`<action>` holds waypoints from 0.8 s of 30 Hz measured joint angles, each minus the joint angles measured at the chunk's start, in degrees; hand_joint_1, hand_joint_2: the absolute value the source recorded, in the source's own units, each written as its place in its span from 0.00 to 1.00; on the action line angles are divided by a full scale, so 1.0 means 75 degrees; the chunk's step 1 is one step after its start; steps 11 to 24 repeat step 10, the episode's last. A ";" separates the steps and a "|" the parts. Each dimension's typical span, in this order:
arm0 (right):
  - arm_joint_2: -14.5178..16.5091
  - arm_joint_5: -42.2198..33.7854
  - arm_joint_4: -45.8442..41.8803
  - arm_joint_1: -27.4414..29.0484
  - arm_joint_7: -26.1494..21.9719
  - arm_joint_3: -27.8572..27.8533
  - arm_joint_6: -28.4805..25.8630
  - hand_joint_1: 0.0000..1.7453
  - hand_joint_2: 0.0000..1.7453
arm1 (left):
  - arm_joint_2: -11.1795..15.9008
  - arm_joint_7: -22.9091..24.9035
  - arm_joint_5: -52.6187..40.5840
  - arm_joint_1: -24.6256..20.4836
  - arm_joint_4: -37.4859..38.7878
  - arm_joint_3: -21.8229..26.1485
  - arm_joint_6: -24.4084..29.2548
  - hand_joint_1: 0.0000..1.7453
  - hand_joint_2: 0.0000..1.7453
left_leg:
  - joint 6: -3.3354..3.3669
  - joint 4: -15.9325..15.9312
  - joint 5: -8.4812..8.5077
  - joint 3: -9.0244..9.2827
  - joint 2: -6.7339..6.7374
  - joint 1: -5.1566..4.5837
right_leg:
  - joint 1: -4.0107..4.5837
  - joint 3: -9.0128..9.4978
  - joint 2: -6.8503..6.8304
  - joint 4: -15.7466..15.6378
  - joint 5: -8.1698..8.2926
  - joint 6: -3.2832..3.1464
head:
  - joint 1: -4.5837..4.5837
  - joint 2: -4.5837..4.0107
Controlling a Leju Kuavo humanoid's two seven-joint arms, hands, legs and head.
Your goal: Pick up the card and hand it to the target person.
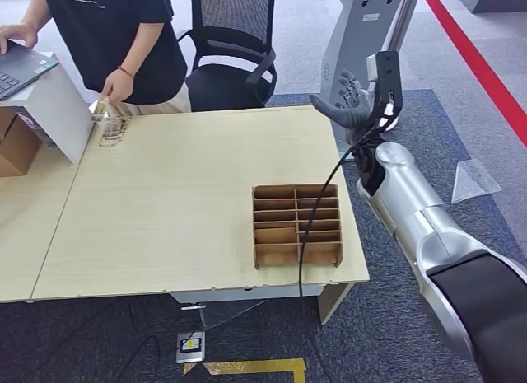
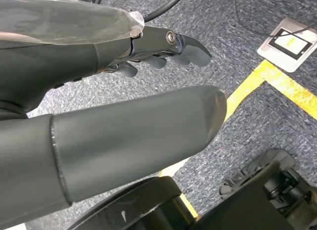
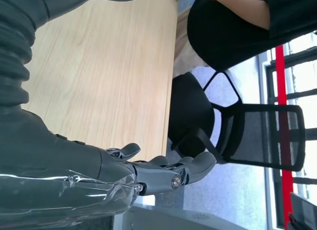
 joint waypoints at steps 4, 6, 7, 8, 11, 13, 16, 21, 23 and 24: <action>-0.0268 0.0183 -0.0776 0.0365 0.0107 0.0074 -0.0115 0.00 1.00 | 0.0019 -0.0020 0.0066 0.0064 0.0000 0.0001 0.0025 0.00 0.00 | 0.0000 0.0002 0.0000 0.0000 -0.0001 0.0000 | 0.0000 0.0000 0.0000 -0.0002 0.0000 0.0000 | 0.0000 0.0000; -0.0421 0.0276 -0.1282 0.0621 0.0192 0.0093 -0.0163 0.00 1.00 | 0.0023 -0.0039 0.0091 0.0101 0.0000 0.0000 0.0037 0.00 0.00 | 0.0001 0.0002 -0.0001 0.0000 -0.0001 0.0000 | 0.0000 0.0000 0.0000 -0.0002 0.0000 0.0000 | 0.0000 0.0000; -0.0503 0.0349 -0.1580 0.0775 0.0244 0.0101 -0.0206 0.00 1.00 | 0.0026 -0.0057 0.0109 0.0117 0.0000 0.0001 0.0050 0.00 0.00 | 0.0001 0.0002 -0.0001 0.0000 -0.0001 0.0000 | 0.0000 0.0000 0.0000 -0.0003 0.0000 0.0000 | 0.0000 0.0000; -0.0582 0.0431 -0.1882 0.0938 0.0303 0.0106 -0.0254 0.00 1.00 | 0.0029 -0.0077 0.0129 0.0133 0.0000 0.0000 0.0065 0.00 0.00 | 0.0001 0.0001 -0.0001 0.0000 -0.0001 0.0000 | 0.0000 0.0000 0.0000 -0.0003 0.0000 0.0000 | 0.0000 0.0000; -0.0701 0.0610 -0.2405 0.1222 0.0407 0.0116 -0.0345 0.00 1.00 | 0.0035 -0.0108 0.0162 0.0157 0.0000 0.0000 0.0089 0.00 0.00 | 0.0001 0.0001 -0.0001 0.0000 -0.0001 0.0000 | 0.0000 0.0000 0.0000 -0.0003 0.0000 0.0000 | 0.0001 0.0000; -0.0701 0.0610 -0.2405 0.1222 0.0407 0.0116 -0.0345 0.00 1.00 | 0.0035 -0.0108 0.0162 0.0157 0.0000 0.0000 0.0089 0.00 0.00 | 0.0001 0.0001 -0.0001 0.0000 -0.0001 0.0000 | 0.0000 0.0000 0.0000 -0.0003 0.0000 0.0000 | 0.0001 0.0000; -0.0701 0.0610 -0.2405 0.1222 0.0407 0.0116 -0.0345 0.00 1.00 | 0.0035 -0.0108 0.0162 0.0157 0.0000 0.0000 0.0089 0.00 0.00 | 0.0001 0.0001 -0.0001 0.0000 -0.0001 0.0000 | 0.0000 0.0000 0.0000 -0.0003 0.0000 0.0000 | 0.0001 0.0000; -0.0701 0.0610 -0.2405 0.1222 0.0407 0.0116 -0.0345 0.00 1.00 | 0.0035 -0.0108 0.0162 0.0157 0.0000 0.0000 0.0089 0.00 0.00 | 0.0001 0.0001 -0.0001 0.0000 -0.0001 0.0000 | 0.0000 0.0000 0.0000 -0.0003 0.0000 0.0000 | 0.0001 0.0000; -0.0701 0.0610 -0.2405 0.1222 0.0407 0.0116 -0.0345 0.00 1.00 | 0.0035 -0.0108 0.0162 0.0157 0.0000 0.0000 0.0089 0.00 0.00 | 0.0001 0.0001 -0.0001 0.0000 -0.0001 0.0000 | 0.0000 0.0000 0.0000 -0.0003 0.0000 0.0000 | 0.0001 0.0000; -0.0701 0.0610 -0.2405 0.1222 0.0407 0.0116 -0.0345 0.00 1.00 | 0.0035 -0.0108 0.0162 0.0157 0.0000 0.0000 0.0089 0.00 0.00 | 0.0001 0.0001 -0.0001 0.0000 -0.0001 0.0000 | 0.0000 0.0000 0.0000 -0.0003 0.0000 0.0000 | 0.0001 0.0000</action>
